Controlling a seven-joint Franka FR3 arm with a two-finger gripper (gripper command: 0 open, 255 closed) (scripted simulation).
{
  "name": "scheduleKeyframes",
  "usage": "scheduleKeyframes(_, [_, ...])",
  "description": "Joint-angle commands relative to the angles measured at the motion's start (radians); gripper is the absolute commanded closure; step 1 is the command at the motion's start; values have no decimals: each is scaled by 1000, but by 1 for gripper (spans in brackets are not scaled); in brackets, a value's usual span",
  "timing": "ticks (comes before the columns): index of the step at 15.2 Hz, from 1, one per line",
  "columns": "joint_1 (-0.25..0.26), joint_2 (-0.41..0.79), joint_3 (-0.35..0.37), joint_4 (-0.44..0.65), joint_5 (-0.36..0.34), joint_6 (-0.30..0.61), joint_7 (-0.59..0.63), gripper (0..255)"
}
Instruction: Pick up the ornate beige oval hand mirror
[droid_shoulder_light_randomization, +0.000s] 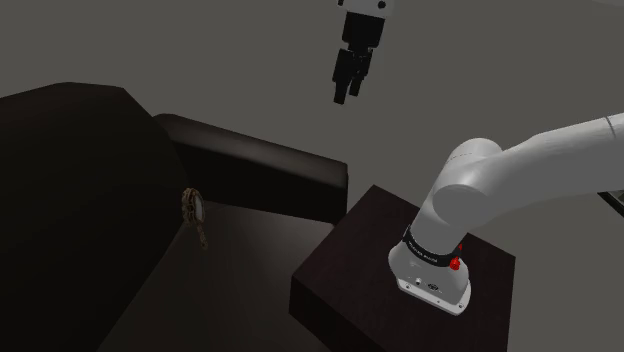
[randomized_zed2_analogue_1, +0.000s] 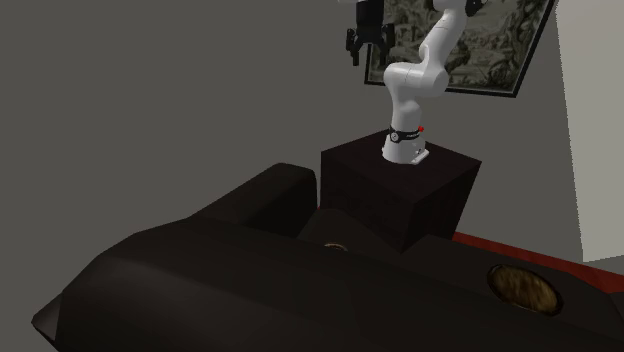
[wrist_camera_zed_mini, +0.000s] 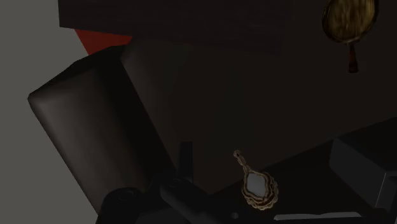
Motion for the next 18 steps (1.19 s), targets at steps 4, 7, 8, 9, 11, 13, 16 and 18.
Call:
scheduleKeyframes(4, [4,71,51,-13,45,74,82,0])
scheduleKeyframes(7, [8,155,99,-14,86,150,160,0])
scheduleKeyframes(8, [9,185,115,-11,99,175,185,0])
scheduleKeyframes(9, [10,217,130,-7,110,200,211,0])
scheduleKeyframes(11, [12,283,159,6,131,250,261,0])
scheduleKeyframes(13, [12,353,186,24,148,298,310,0])
scheduleKeyframes(16, [13,464,223,62,166,367,384,0])
scheduleKeyframes(18, [13,541,245,93,173,410,433,0])
